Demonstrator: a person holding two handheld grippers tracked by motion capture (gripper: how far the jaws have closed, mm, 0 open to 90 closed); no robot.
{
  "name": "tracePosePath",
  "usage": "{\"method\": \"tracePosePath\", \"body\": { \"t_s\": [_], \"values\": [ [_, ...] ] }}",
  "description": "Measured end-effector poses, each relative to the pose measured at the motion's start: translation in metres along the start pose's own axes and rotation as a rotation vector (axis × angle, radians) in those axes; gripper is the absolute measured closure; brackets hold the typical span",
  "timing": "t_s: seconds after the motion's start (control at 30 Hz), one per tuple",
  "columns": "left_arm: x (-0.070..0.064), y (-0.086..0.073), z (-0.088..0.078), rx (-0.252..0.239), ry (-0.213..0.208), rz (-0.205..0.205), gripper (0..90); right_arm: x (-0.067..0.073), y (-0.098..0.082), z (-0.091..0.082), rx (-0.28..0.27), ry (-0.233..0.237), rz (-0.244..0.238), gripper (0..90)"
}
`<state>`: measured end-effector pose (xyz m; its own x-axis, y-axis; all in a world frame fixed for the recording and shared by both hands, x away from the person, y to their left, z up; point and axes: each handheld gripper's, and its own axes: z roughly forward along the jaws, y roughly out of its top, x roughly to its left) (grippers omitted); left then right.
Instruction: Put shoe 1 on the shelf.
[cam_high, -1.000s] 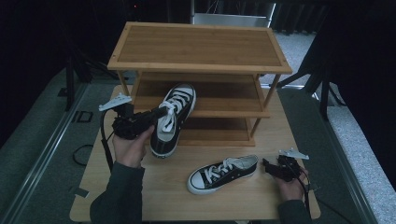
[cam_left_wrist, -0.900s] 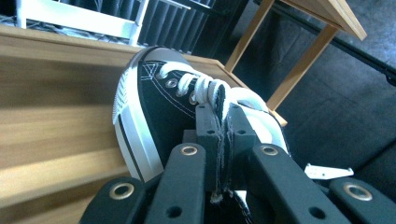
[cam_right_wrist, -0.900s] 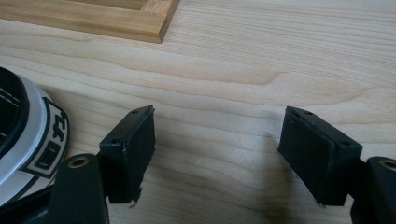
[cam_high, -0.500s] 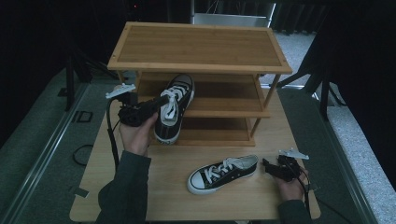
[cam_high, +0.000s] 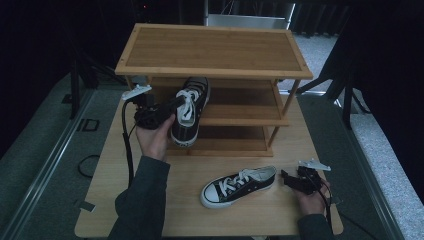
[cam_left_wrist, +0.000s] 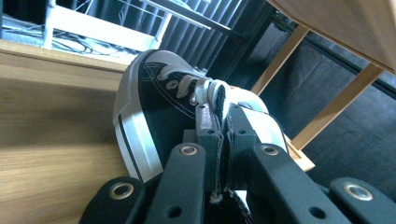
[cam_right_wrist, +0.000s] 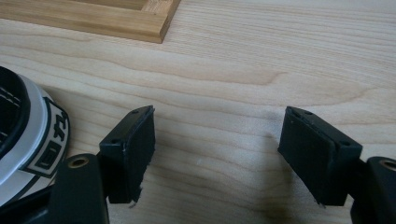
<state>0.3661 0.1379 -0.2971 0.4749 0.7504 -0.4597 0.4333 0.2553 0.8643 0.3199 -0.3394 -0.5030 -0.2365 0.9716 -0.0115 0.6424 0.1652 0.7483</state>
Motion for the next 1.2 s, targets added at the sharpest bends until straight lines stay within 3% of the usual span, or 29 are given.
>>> {"method": "tracePosePath", "body": {
  "t_s": [0.17, 0.4, 0.83, 0.93, 1.03, 1.07, 1.2],
  "values": [
    [0.004, 0.001, 0.009, -0.011, 0.018, -0.011, 87.1, 0.0, 0.0, 0.0, -0.001, 0.001, 0.0, 26.6],
    [0.007, 0.003, 0.022, -0.021, 0.035, 0.008, 87.0, 0.0, 0.0, 0.0, -0.001, 0.001, -0.001, 26.6],
    [0.015, 0.003, 0.042, -0.046, 0.047, -0.033, 87.1, 0.0, 0.0, 0.0, 0.0, 0.002, -0.002, 26.3],
    [0.02, 0.001, 0.048, -0.053, 0.045, -0.064, 87.1, 0.0, 0.0, 0.0, -0.001, 0.002, -0.003, 26.2],
    [0.024, 0.001, 0.051, -0.04, 0.043, -0.054, 87.1, 0.0, 0.0, 0.0, 0.0, 0.002, -0.003, 26.2],
    [0.025, 0.001, 0.056, -0.075, 0.052, -0.104, 87.1, 0.0, 0.0, 0.0, 0.0, 0.002, -0.003, 26.3],
    [0.032, 0.001, 0.061, -0.072, 0.049, -0.134, 87.1, 0.0, 0.0, 0.0, 0.0, 0.003, -0.002, 26.2]
  ]
}}
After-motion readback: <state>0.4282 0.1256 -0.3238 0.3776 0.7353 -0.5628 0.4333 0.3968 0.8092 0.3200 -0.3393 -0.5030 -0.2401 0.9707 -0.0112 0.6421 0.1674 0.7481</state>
